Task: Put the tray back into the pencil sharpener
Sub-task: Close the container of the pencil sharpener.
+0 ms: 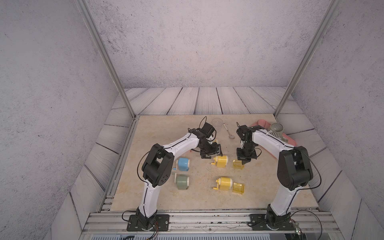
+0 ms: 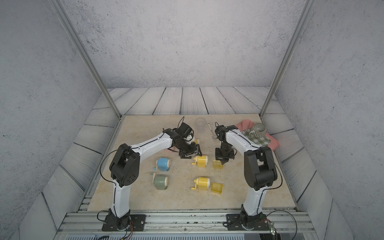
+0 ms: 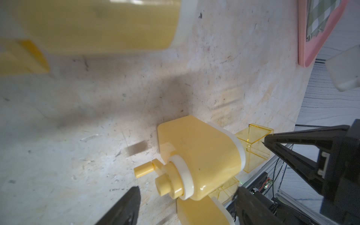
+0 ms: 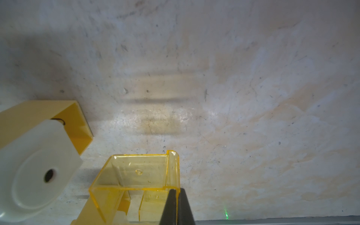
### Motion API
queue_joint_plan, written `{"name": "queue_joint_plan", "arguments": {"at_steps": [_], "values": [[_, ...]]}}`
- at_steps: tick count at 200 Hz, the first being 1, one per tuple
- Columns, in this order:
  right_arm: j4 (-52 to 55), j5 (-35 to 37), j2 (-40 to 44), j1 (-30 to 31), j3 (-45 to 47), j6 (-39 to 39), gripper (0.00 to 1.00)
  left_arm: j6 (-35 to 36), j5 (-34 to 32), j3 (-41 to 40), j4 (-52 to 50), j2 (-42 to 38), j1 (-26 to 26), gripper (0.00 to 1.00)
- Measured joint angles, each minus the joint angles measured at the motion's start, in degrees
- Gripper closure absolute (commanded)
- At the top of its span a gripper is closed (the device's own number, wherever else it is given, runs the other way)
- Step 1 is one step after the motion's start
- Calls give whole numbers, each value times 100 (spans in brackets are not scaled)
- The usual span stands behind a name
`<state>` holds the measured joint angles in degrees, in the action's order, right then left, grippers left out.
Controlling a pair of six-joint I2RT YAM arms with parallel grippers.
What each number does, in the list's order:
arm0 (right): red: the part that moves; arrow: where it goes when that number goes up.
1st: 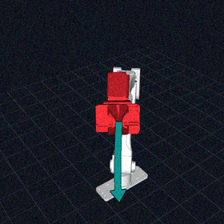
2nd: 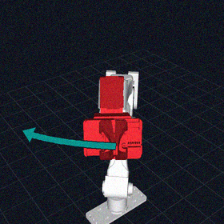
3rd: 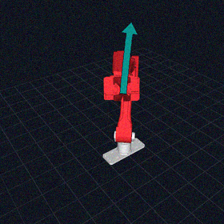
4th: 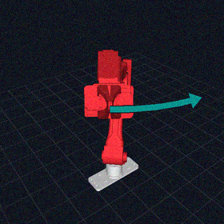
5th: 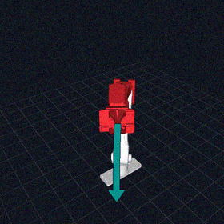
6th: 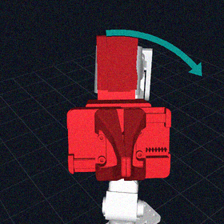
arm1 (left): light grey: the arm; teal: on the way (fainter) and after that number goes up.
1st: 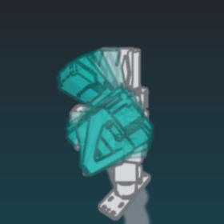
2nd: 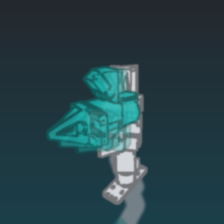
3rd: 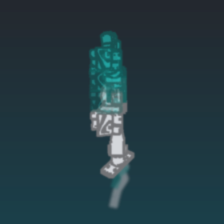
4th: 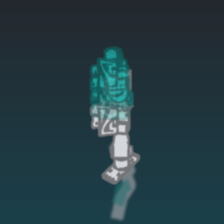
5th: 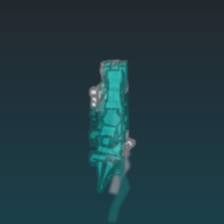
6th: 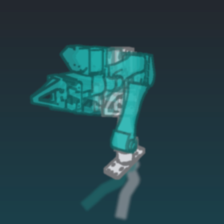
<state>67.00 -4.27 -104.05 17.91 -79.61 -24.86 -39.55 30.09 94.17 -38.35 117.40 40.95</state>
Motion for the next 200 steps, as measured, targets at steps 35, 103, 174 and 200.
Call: {"name": "queue_joint_plan", "arguments": {"at_steps": [35,103,174,200], "values": [[-44,-17,-20,0,46,-39,100,-39,61,-26,79,2,35,21],[-133,-33,-129,0,55,-120,100,-44,120,-70,186,160,33,25],[-170,-28,-391,2,59,-146,100,-59,321,-348,566,133,31,29],[-164,-13,-581,35,46,-151,100,-57,323,-393,616,111,31,29]]}}
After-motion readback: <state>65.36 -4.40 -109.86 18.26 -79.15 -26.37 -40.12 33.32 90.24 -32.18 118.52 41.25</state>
